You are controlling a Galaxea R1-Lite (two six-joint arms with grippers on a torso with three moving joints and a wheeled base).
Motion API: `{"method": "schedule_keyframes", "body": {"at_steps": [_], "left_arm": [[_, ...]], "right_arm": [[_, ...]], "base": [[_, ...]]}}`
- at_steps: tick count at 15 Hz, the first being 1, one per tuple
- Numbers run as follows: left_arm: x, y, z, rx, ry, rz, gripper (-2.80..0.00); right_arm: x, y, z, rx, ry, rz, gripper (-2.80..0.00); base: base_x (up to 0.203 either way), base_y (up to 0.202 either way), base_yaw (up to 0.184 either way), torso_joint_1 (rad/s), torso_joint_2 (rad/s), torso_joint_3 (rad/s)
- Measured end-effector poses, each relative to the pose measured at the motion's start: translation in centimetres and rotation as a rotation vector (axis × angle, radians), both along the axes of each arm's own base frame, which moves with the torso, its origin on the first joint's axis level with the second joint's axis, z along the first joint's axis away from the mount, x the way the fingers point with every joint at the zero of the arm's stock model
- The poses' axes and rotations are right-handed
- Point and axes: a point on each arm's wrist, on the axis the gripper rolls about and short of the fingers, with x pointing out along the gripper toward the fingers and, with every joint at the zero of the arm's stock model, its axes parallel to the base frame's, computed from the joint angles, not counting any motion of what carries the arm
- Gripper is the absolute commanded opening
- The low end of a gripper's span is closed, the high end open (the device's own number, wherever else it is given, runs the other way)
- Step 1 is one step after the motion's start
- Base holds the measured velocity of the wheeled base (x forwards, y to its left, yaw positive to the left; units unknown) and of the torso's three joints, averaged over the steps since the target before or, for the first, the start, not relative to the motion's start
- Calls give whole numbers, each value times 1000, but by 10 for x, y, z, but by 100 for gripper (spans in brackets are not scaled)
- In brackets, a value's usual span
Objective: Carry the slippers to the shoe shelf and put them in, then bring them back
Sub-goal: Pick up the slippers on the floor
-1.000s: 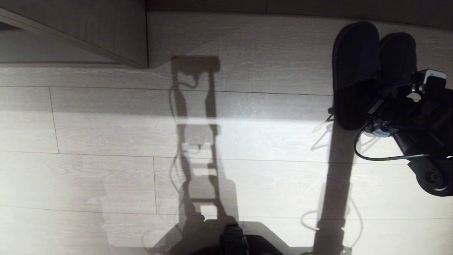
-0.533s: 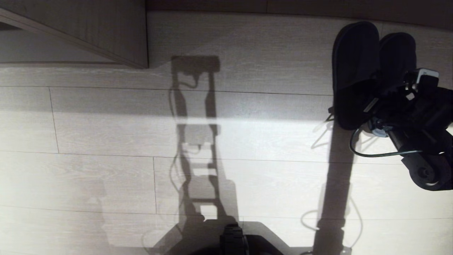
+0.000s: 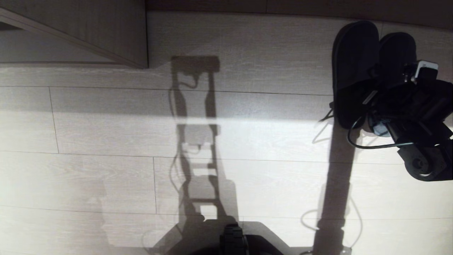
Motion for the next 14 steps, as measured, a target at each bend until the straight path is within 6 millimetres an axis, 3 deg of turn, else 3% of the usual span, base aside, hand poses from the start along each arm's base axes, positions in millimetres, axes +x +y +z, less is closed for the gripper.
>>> {"method": "schedule_keyframes", "body": {"at_steps": [8, 9, 14], "left_arm": [[0, 0, 0, 0, 0, 0, -280], [0, 0, 0, 0, 0, 0, -280], [0, 0, 0, 0, 0, 0, -280]], "right_arm": [[1, -5, 2, -4, -7, -16, 0], [1, -6, 2, -9, -7, -19, -271], [0, -7, 1, -15, 0, -21, -280]], "base": [[0, 0, 0, 0, 0, 0], [0, 0, 0, 0, 0, 0], [0, 0, 0, 0, 0, 0]]}}
